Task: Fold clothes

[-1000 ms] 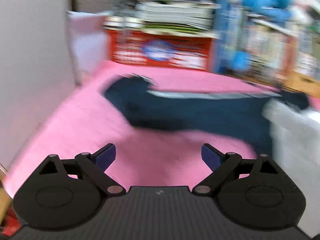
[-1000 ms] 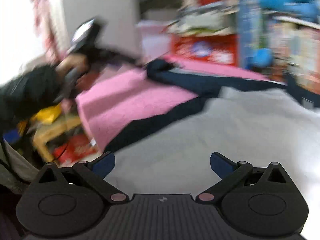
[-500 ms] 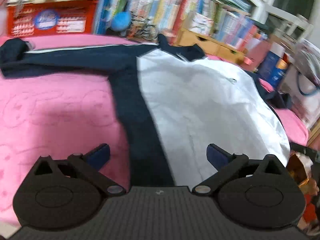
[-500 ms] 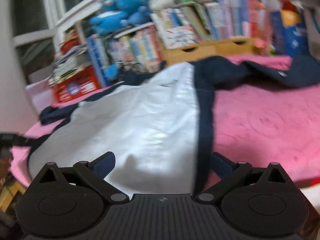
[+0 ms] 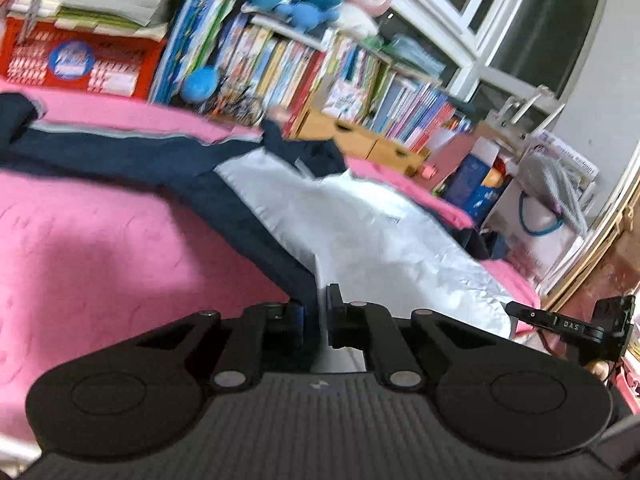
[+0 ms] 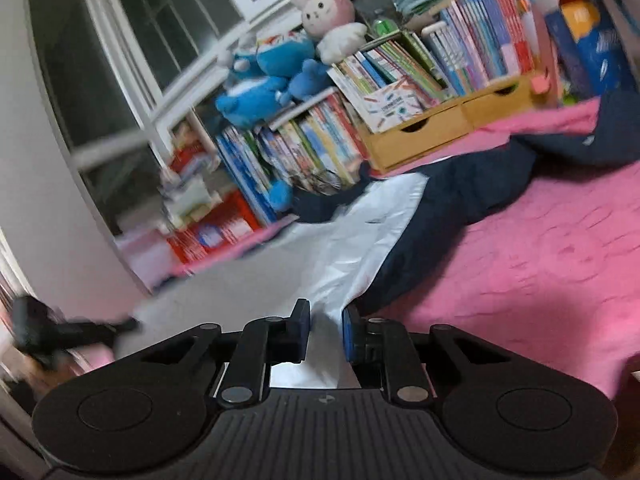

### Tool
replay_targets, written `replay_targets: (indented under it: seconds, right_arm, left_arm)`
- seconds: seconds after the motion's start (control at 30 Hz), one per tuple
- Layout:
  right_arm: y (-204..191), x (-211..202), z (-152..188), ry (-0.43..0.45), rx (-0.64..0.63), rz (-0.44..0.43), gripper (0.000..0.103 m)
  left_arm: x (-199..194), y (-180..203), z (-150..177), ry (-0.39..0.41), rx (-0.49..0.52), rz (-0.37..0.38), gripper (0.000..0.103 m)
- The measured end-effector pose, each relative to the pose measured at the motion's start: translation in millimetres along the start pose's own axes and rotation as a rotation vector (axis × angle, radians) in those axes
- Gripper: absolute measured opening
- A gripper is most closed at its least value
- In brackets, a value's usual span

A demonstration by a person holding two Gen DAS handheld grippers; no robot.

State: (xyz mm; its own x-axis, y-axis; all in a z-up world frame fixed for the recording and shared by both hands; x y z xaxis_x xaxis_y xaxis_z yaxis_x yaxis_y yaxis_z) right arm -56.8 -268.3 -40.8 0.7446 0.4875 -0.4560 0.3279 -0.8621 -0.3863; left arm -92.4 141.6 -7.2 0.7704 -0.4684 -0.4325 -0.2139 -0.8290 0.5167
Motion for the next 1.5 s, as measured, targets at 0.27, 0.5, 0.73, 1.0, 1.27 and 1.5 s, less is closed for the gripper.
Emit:
replay_targets:
  seconds: [0.27,0.5,0.73,1.0,1.27,1.5]
  right_arm:
    - [30.0,-5.0,0.2,-0.087,-0.141,0.334,0.055]
    - [-29.5,45.0,-64.6,0.07,-0.237,0.213,0.072]
    - [-165.7,194.1,-53.0,-0.156,-0.356,-0.05,0.065]
    - [-82.0,226.5,-75.1,-0.166,-0.357,0.23,0.065]
    - [9.6,192.7,-105.8,-0.047,-0.295,0.644,0.064]
    - [-115.5,252.7,-80.9,-0.207,-0.475,0.203,0.03]
  left_arm:
    - [-21.2,-36.4,23.9,-0.144,0.062,-0.233,0.025]
    - [-15.0,-29.6,-38.0,0.018,0.25,-0.416,0.052]
    - [103.0,0.8,-47.8,0.044,0.37,-0.376,0.069]
    - [120.5,-65.8,-29.1,-0.046,0.398,-0.571,0.067]
    - [93.9,-48.8,-59.9,0.027,0.464,-0.641,0.064]
    - [146.8,27.6,-38.7,-0.007,0.478,-0.309,0.069]
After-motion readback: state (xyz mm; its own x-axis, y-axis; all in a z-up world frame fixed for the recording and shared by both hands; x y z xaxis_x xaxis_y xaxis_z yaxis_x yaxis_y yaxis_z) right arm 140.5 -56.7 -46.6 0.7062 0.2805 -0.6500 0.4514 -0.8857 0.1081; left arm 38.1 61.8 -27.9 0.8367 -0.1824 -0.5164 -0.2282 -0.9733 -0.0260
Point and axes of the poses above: each gripper's, at about its wrist camera, not at the fingertips, and x roughly the way its jaws point, y to its right, z to its underside, the point moved 7 cm from there along x, roughly the way its jaws point, and after that the axes turned 8 degrees about z, right-handed, at the moved point
